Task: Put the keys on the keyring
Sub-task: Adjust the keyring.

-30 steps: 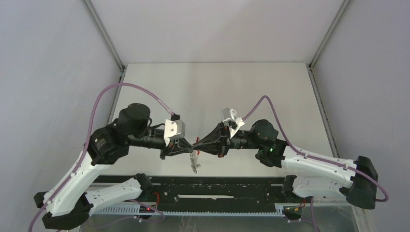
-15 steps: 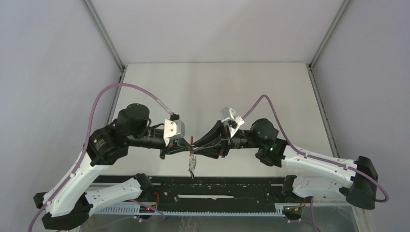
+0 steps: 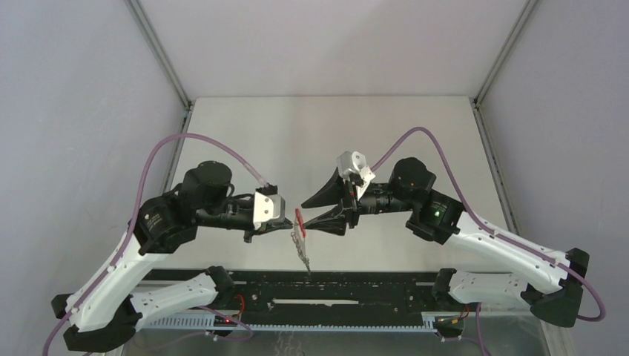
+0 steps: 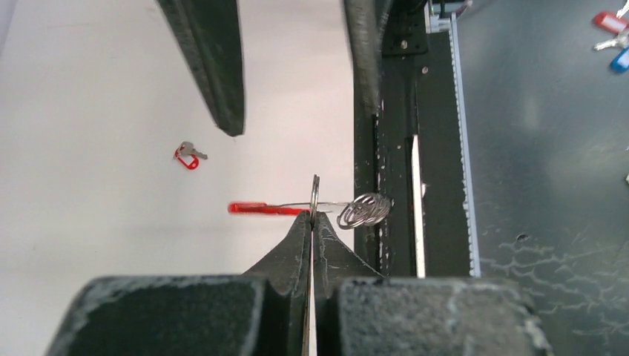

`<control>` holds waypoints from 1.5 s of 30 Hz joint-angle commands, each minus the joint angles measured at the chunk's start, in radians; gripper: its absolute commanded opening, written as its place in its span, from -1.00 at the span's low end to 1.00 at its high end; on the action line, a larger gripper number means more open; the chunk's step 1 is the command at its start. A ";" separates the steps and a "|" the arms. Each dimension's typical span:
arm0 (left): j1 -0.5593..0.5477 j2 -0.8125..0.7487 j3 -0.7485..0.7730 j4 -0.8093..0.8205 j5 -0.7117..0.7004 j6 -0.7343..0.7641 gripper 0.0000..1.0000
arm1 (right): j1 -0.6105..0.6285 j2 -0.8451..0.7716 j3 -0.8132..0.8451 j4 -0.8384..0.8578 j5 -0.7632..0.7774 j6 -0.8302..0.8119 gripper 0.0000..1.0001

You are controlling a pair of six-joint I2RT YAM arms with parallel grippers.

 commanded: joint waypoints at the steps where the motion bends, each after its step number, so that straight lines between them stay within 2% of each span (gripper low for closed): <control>1: -0.036 -0.010 -0.011 -0.030 -0.054 0.146 -0.99 | 0.008 0.017 0.062 -0.180 0.026 -0.146 0.09; 7: -0.068 0.020 0.008 -0.073 -0.128 0.210 -0.99 | 0.050 0.044 0.076 -0.205 0.050 -0.194 -0.08; 12: -0.078 0.038 0.027 -0.090 -0.160 0.217 -0.99 | 0.097 0.059 0.076 -0.183 0.100 -0.222 -0.09; 21: -0.088 0.034 0.037 -0.089 -0.172 0.212 -0.99 | 0.139 0.088 0.077 -0.147 0.225 -0.235 -0.21; 30: -0.096 0.033 0.041 -0.089 -0.157 0.202 -0.99 | 0.148 0.092 0.077 -0.144 0.274 -0.251 -0.29; 33: -0.097 0.034 0.046 -0.089 -0.152 0.195 -0.99 | 0.149 0.093 0.076 -0.140 0.270 -0.256 -0.45; 36: -0.098 0.035 0.053 -0.089 -0.147 0.188 -0.99 | 0.150 0.101 0.084 -0.159 0.248 -0.263 -0.83; 38: -0.098 0.039 0.055 -0.089 -0.146 0.185 -0.99 | 0.149 0.113 0.100 -0.191 0.236 -0.269 -0.99; 45: -0.098 0.040 0.066 -0.087 -0.140 0.181 -0.99 | 0.156 0.120 0.105 -0.226 0.261 -0.277 -1.00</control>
